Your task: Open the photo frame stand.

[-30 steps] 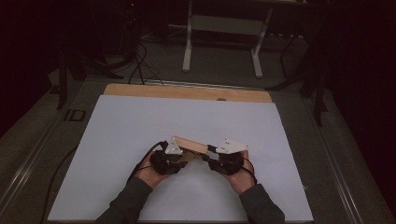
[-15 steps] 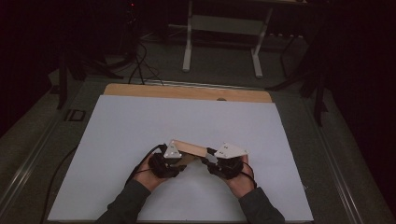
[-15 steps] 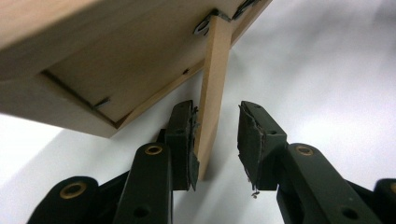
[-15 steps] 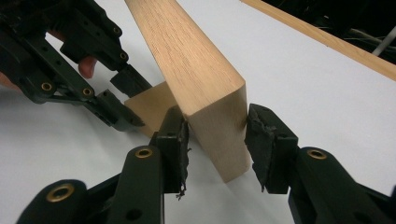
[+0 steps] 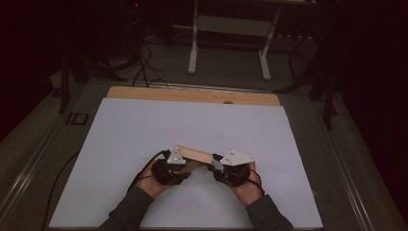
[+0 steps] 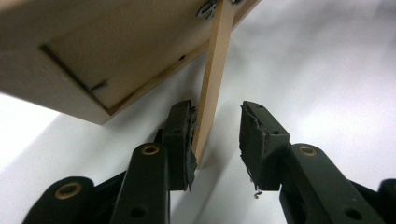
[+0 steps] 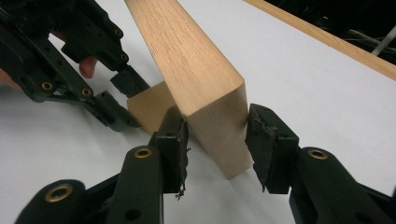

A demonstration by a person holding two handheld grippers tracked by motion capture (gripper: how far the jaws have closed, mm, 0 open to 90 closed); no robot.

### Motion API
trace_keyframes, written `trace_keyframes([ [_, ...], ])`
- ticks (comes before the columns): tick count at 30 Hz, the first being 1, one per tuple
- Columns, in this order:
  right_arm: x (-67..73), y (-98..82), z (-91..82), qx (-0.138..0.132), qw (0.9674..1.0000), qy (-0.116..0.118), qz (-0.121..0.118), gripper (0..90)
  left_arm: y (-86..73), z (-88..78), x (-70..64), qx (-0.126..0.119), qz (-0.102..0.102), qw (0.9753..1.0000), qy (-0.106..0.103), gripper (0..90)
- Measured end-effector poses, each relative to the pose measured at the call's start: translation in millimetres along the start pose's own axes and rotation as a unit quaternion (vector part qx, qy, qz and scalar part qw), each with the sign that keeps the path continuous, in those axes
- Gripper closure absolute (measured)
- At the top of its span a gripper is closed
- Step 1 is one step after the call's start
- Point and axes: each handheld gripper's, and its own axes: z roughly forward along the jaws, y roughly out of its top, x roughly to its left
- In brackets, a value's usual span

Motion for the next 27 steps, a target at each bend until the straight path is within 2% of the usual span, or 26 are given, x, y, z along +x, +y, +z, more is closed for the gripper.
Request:
trace_keyframes([
  [3, -1.4, -0.6, 0.8, -0.002, 1.0, 0.005, 0.008, 57.0, -1.4, 0.4, 0.1, 0.002, 0.0, 1.0, 0.003, 61.0],
  [7, -2.1, -1.8, 4.0, 0.003, 0.9999, 0.009, 0.011, 48.8, -3.8, -2.1, 1.8, -0.004, -0.008, 0.9999, 0.007, 58.5],
  [14, -2.9, -3.5, 6.0, 0.008, 0.9997, 0.016, 0.015, 45.2, -8.3, -8.9, 5.0, -0.017, -0.021, 0.9995, 0.014, 57.1],
  [18, -4.7, -3.8, 5.1, 0.013, 0.9996, 0.02, 0.016, 41.1, -15.2, -16.4, 9.3, -0.037, -0.034, 0.9987, 0.01, 57.1],
  [27, -8.0, -7.9, 3.7, 0.021, 0.999, 0.036, 0.018, 41.8, -23.3, -26.0, 17.1, -0.059, -0.054, 0.9965, 0.021, 57.5],
])
